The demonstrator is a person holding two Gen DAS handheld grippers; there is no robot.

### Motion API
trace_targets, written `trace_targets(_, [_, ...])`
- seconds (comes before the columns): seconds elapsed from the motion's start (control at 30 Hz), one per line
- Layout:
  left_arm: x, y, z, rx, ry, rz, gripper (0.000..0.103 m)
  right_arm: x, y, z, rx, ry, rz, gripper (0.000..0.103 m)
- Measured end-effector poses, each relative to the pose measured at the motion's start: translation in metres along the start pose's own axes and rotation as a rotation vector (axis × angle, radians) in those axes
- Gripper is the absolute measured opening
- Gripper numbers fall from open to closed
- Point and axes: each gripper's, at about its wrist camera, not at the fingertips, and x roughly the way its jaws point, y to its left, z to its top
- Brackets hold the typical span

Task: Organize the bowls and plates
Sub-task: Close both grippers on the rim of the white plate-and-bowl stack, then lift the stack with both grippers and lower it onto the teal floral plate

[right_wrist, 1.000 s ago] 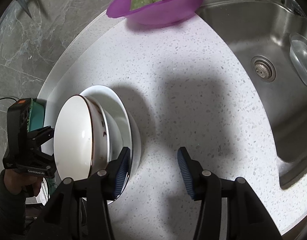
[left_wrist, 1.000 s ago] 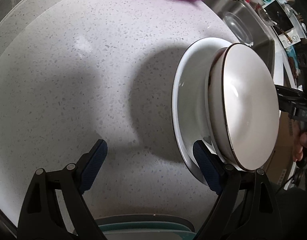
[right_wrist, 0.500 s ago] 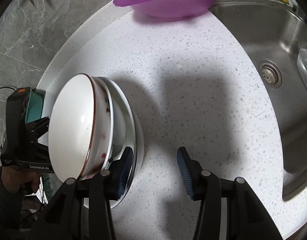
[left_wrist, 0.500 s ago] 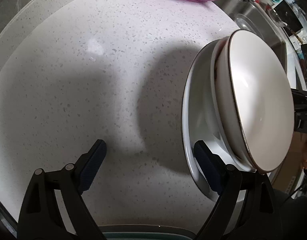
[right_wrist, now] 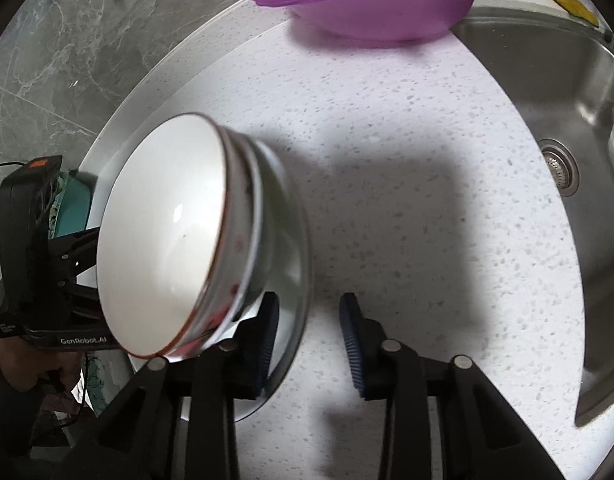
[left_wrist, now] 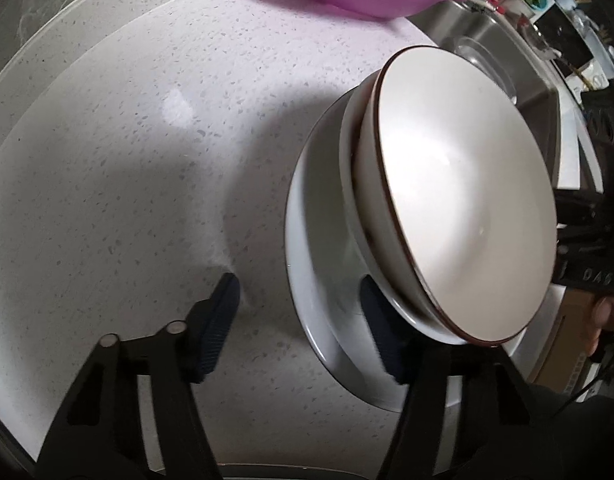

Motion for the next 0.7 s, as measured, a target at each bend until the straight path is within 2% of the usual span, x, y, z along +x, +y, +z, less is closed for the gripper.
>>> trace_targets(0.03, [0.000, -0.001, 0.002, 0.000, 0.001, -0.011, 0.046, 0.001, 0.002, 0.001, -0.002, 0.002, 0.006, 0.022])
trace_targets(0.1, [0.001, -0.003, 0.005, -0.006, 0.008, -0.043, 0.028, 0.002, 0.006, 0.003, -0.002, 0.000, -0.014, 0.021])
trace_targets(0.2, [0.005, -0.011, 0.008, 0.008, 0.011, -0.065, 0.024, 0.002, 0.009, 0.004, 0.001, -0.003, -0.023, 0.020])
trace_targets(0.33, [0.006, -0.017, 0.012, 0.014, 0.005, -0.052, 0.023, 0.001, 0.012, 0.007, -0.003, -0.006, -0.053, 0.019])
trace_targets(0.7, [0.000, -0.014, 0.004, 0.004, -0.008, -0.052, 0.020, -0.004, 0.007, 0.007, 0.018, 0.005, -0.051, 0.019])
